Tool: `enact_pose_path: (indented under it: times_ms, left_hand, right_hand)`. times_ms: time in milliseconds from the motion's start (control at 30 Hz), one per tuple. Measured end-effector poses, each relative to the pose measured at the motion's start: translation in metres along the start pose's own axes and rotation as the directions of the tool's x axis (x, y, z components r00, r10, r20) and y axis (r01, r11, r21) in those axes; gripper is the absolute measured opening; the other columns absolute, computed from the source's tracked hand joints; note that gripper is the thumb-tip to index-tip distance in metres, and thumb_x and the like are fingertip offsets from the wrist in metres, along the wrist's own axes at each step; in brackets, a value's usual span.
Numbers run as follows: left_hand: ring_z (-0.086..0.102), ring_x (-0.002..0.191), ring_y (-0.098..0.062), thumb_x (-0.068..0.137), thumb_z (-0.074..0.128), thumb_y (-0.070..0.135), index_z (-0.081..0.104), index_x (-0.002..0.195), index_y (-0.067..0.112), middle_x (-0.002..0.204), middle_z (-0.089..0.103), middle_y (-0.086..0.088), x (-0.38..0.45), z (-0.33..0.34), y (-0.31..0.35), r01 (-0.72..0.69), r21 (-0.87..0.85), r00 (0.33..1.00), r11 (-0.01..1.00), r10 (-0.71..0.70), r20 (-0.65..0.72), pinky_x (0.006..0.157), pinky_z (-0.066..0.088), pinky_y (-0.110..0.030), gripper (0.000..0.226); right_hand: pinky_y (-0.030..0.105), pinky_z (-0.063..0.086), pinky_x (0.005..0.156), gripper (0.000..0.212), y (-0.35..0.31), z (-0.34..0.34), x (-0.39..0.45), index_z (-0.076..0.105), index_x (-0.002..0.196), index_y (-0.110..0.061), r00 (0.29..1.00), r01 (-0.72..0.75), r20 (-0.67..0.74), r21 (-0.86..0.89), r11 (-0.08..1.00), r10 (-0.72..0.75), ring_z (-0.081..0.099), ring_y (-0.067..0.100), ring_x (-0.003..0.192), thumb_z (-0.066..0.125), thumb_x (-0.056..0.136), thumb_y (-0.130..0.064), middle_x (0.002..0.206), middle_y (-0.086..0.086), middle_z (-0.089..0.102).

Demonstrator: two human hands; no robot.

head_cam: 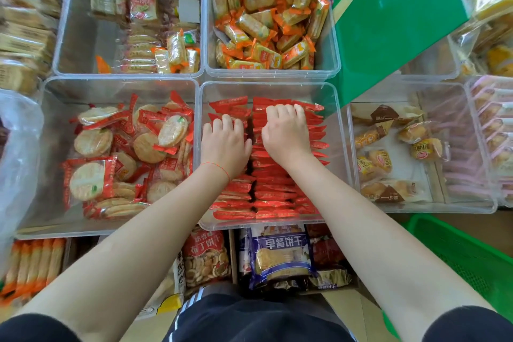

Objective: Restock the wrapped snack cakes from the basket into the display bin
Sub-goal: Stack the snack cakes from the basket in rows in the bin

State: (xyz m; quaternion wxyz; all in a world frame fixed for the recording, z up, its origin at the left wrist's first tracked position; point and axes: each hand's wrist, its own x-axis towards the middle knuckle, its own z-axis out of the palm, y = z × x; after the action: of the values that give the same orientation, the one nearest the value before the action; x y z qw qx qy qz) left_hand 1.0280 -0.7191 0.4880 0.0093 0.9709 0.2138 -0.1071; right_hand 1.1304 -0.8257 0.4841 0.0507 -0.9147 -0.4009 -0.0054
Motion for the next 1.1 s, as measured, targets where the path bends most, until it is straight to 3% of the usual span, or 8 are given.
enact_pose_path:
  times_ms: [133,300,400,533,667,800,967,1100]
  left_hand:
    - [0.05,0.107,-0.03,0.097,0.03,0.04,0.055,0.11,0.01,0.112,0.059,-0.009,-0.01,0.0,-0.008,-0.053,0.067,0.998,0.996,0.054,-0.015,0.103,0.03,-0.045,0.042]
    - [0.048,0.114,-0.032,0.098,0.03,0.025,0.062,0.102,0.01,0.103,0.062,-0.007,0.0,-0.003,-0.021,-0.137,0.131,0.988,0.982,0.145,-0.05,0.117,0.008,-0.052,0.035]
    - [0.041,0.126,-0.034,0.098,0.027,0.025,0.054,0.122,0.008,0.126,0.054,-0.014,0.011,-0.007,-0.03,-0.14,0.127,0.988,0.982,0.148,-0.051,0.119,0.007,-0.051,0.039]
    - [0.022,0.144,-0.036,0.099,0.023,0.027,0.018,0.151,0.002,0.155,0.026,-0.019,0.024,-0.007,-0.031,-0.098,0.11,0.995,0.989,0.095,0.031,0.12,-0.001,-0.05,0.058]
    - [0.035,0.137,-0.033,0.096,0.024,0.028,0.035,0.144,0.003,0.141,0.047,-0.014,0.029,-0.004,-0.035,-0.118,0.121,0.992,0.986,0.113,0.048,0.12,-0.005,-0.051,0.054]
    - [0.045,0.128,-0.03,0.093,0.027,0.029,0.046,0.136,0.005,0.131,0.056,-0.011,0.027,-0.001,-0.037,-0.127,0.124,0.992,0.984,0.124,0.029,0.12,-0.003,-0.051,0.053]
    - [0.054,0.112,-0.026,0.088,0.026,0.028,0.06,0.112,0.012,0.109,0.064,-0.004,0.027,0.002,-0.038,-0.146,0.042,0.989,0.988,0.146,-0.012,0.118,-0.012,-0.05,0.045]
    - [0.057,0.107,-0.025,0.088,0.027,0.029,0.062,0.107,0.014,0.103,0.064,-0.004,0.027,0.001,-0.039,-0.142,0.024,0.989,0.99,0.143,-0.037,0.118,-0.012,-0.049,0.043]
  right_hand:
    - [0.038,0.04,0.089,0.03,-0.016,-0.003,0.03,0.061,0.114,-0.01,0.993,0.089,0.065,0.086,0.992,-0.095,0.052,0.028,0.108,0.041,0.091,-0.008,0.112,0.006,0.063]
    - [0.037,0.036,0.093,0.021,-0.032,0.016,0.057,0.062,0.111,-0.014,0.98,0.016,0.197,0.081,0.997,-0.032,0.047,0.027,0.114,0.046,0.097,-0.015,0.113,0.004,0.062]
    - [0.037,0.036,0.093,0.016,-0.036,0.02,0.064,0.063,0.106,-0.014,0.976,-0.03,0.217,0.037,0.999,0.021,0.047,0.027,0.114,0.052,0.095,-0.014,0.112,0.005,0.061]
    - [0.036,0.035,0.084,0.022,-0.04,0.018,0.063,0.065,0.1,-0.014,0.991,0.068,0.105,0.091,0.993,-0.078,0.049,0.028,0.105,0.046,0.093,-0.005,0.101,0.004,0.061]
    - [0.038,0.039,0.083,0.022,-0.039,0.018,0.06,0.069,0.101,-0.012,0.995,0.086,0.038,0.112,0.99,-0.09,0.052,0.028,0.102,0.048,0.097,-0.015,0.1,0.005,0.062]
    - [0.038,0.042,0.077,0.026,-0.035,0.016,0.058,0.065,0.107,-0.01,0.996,0.082,-0.042,0.064,0.995,-0.08,0.056,0.029,0.095,0.042,0.094,-0.004,0.099,0.009,0.061]
    - [0.038,0.041,0.083,0.022,-0.043,0.011,0.068,0.062,0.102,-0.012,0.982,0.01,0.187,-0.086,0.996,0.007,0.063,0.031,0.097,0.046,0.091,-0.001,0.105,0.008,0.064]
    - [0.036,0.04,0.08,0.02,-0.039,0.008,0.071,0.064,0.095,-0.013,0.986,-0.018,0.163,-0.035,0.999,0.023,0.062,0.03,0.089,0.048,0.09,-0.003,0.1,0.006,0.063]
